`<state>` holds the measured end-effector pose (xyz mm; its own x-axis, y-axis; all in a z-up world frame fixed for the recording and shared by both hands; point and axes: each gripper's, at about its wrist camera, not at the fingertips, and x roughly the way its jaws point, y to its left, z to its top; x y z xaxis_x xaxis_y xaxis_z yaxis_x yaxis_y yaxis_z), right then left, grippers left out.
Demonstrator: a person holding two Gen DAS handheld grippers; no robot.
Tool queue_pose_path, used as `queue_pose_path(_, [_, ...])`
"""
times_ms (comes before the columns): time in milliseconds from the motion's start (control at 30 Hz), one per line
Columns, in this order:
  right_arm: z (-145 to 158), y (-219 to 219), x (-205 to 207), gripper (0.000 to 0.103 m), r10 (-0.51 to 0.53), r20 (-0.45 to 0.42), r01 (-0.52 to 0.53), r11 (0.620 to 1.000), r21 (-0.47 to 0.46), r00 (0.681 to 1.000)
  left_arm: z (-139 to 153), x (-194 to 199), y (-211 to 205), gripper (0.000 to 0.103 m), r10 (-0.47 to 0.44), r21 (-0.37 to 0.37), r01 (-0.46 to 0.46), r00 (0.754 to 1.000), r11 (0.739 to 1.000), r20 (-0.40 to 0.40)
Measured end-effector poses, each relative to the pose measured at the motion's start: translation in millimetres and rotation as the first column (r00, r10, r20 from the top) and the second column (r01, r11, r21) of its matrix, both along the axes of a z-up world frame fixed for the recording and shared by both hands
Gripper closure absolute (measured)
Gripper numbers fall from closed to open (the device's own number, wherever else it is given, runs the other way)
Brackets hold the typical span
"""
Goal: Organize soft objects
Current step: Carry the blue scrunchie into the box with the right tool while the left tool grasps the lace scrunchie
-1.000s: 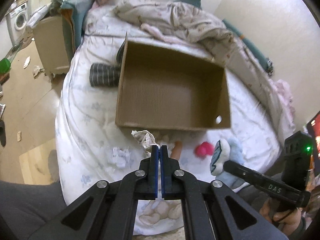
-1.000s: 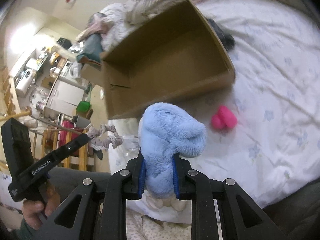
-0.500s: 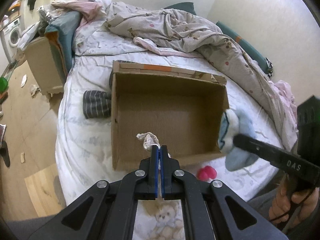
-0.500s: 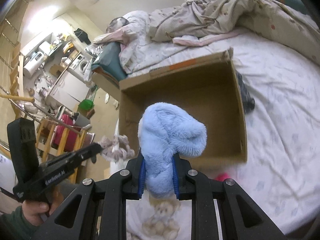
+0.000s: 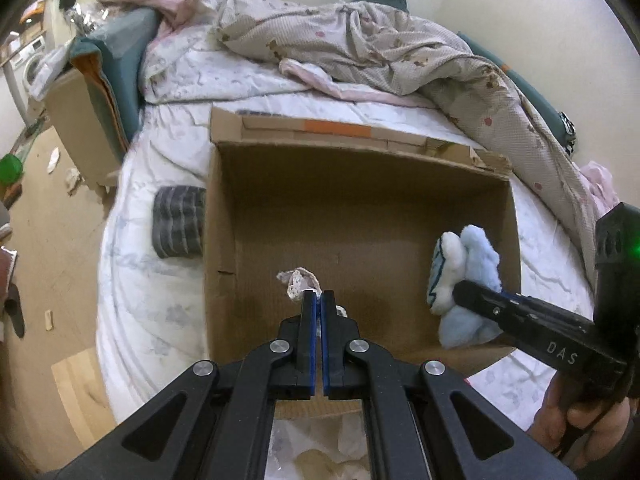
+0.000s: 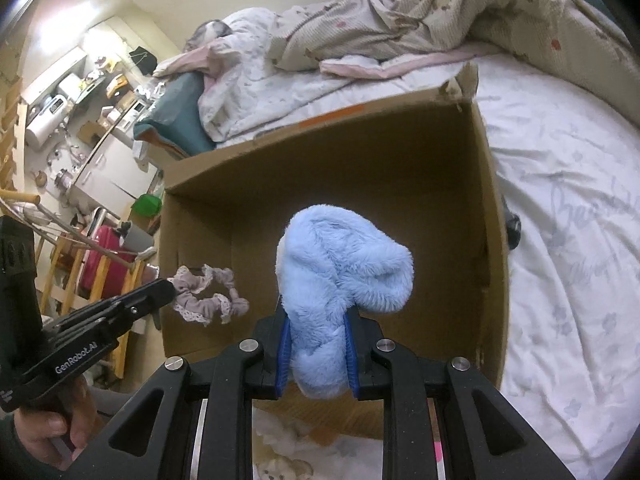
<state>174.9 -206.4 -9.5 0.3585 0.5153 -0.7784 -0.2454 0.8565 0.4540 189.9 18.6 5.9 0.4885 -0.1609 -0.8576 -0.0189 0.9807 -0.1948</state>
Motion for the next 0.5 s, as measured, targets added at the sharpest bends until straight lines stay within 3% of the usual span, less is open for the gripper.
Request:
queue_pose_path(367, [-27, 3, 7, 0.077, 0.006, -0.053, -0.009, 0.999, -0.053, 0.999, -30, 3, -16, 0.101, -0.051, 0.05, 0.052, 0.998, 0.997, -0.023])
queue_pose_path(500, [-30, 3, 9, 0.077, 0.005, -0.06, -0.008, 0.998, -0.056, 0.998, -31, 1, -17, 0.101, -0.053, 0.036, 0.054, 0.998, 0.998, -0.028])
